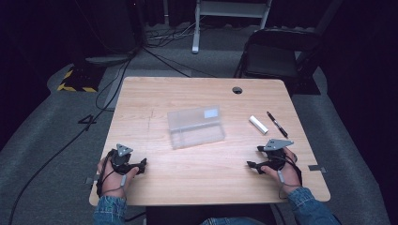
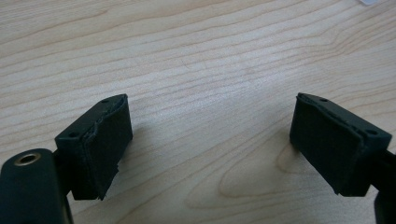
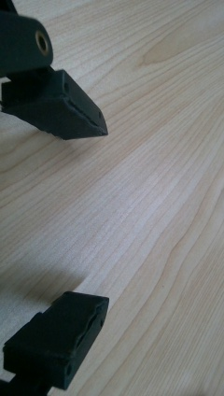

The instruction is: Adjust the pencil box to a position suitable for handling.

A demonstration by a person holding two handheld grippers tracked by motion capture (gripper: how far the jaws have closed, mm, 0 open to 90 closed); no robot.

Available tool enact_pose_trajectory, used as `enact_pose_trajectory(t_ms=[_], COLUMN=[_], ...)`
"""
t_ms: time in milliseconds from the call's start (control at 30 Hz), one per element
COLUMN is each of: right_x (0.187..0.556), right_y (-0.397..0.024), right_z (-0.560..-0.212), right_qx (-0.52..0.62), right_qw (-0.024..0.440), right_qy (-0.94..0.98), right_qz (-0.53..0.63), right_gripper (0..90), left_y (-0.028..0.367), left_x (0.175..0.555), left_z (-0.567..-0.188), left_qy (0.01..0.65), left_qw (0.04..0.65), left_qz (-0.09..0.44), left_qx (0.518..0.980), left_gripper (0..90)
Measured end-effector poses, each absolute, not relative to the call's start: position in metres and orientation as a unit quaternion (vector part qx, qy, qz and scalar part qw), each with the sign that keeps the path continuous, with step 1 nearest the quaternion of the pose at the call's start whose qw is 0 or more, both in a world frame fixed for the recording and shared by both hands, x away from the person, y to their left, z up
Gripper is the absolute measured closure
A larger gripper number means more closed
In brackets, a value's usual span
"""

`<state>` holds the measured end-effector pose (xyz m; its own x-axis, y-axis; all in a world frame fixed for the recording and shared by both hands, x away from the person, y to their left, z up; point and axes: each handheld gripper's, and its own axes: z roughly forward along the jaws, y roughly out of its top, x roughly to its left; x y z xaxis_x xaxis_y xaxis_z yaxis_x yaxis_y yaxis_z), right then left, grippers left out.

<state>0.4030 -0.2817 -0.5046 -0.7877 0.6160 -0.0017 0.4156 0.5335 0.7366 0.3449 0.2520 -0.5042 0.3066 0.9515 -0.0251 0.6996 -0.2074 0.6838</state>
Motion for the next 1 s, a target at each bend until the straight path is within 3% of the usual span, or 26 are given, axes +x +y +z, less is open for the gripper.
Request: enact_pose_trajectory(t_ms=[200,1000], right_x=[0.403,0.404], right_y=[-0.282,-0.283], right_z=[-0.505,-0.505], right_qx=[0.298,0.294], right_qw=[0.132,0.129], right_qy=[0.866,0.867], right_qz=[0.380,0.382], right_gripper=[15.4,15.5], left_y=[0.251,0.214], left_x=[0.352,0.383], left_z=[-0.497,-0.448], left_qy=[0.565,0.505], left_qw=[0.306,0.381], left_qz=[0.183,0.176], left_qx=[0.744,0.754], left_gripper=[20.7,20.8])
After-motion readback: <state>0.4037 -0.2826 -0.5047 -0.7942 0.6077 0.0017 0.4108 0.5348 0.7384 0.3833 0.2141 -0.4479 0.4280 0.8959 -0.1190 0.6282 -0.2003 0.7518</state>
